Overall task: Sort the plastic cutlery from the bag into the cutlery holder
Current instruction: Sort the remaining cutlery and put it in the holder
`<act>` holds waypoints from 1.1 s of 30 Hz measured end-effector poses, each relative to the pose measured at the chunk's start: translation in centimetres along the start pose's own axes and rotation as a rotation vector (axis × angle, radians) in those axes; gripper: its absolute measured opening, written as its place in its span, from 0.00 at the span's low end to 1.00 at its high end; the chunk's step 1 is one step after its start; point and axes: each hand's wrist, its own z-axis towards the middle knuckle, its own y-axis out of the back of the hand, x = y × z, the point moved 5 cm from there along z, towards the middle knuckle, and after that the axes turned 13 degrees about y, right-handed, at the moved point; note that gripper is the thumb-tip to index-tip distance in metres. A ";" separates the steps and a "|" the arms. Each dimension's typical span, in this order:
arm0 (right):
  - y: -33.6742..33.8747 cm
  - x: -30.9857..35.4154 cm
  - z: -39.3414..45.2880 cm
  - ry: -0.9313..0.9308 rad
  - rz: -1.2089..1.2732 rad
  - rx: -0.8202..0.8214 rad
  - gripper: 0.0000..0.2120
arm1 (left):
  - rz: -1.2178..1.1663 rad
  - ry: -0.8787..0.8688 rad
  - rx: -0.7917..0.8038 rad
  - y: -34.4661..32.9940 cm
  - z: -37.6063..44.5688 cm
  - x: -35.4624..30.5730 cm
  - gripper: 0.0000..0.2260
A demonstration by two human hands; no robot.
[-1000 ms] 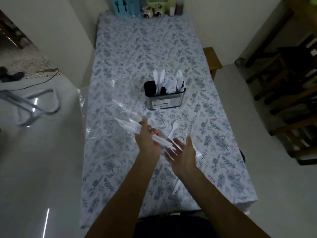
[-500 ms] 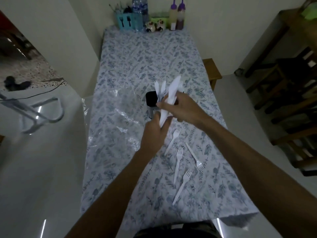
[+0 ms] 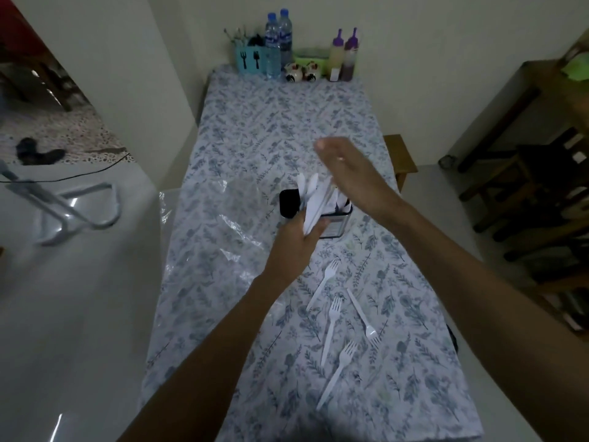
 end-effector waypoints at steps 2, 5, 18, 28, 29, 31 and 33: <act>0.9 -1.1 0.2 -0.080 -0.033 0.000 0.34 | -0.012 0.012 -0.038 0.8 1.3 -0.3 0.17; -0.6 -0.4 0.8 0.009 -0.019 0.227 0.20 | -0.083 -0.026 0.001 1.2 4.1 -1.8 0.16; -0.7 -4.5 8.4 0.094 -0.267 0.130 0.21 | 0.063 -0.099 0.230 -0.7 13.2 0.5 0.08; -1.7 -9.9 9.3 0.139 -0.295 0.138 0.22 | 0.349 -0.035 0.307 2.8 13.9 3.4 0.13; -1.9 -10.0 9.3 0.147 -0.307 0.145 0.23 | 0.336 -0.029 0.289 2.9 14.0 3.7 0.13; -1.9 -10.4 9.6 0.147 -0.319 0.146 0.23 | 0.320 -0.015 0.250 2.7 14.2 3.9 0.11; -2.0 -10.8 9.7 0.126 -0.312 0.156 0.24 | 0.307 0.004 0.219 2.3 14.2 4.0 0.10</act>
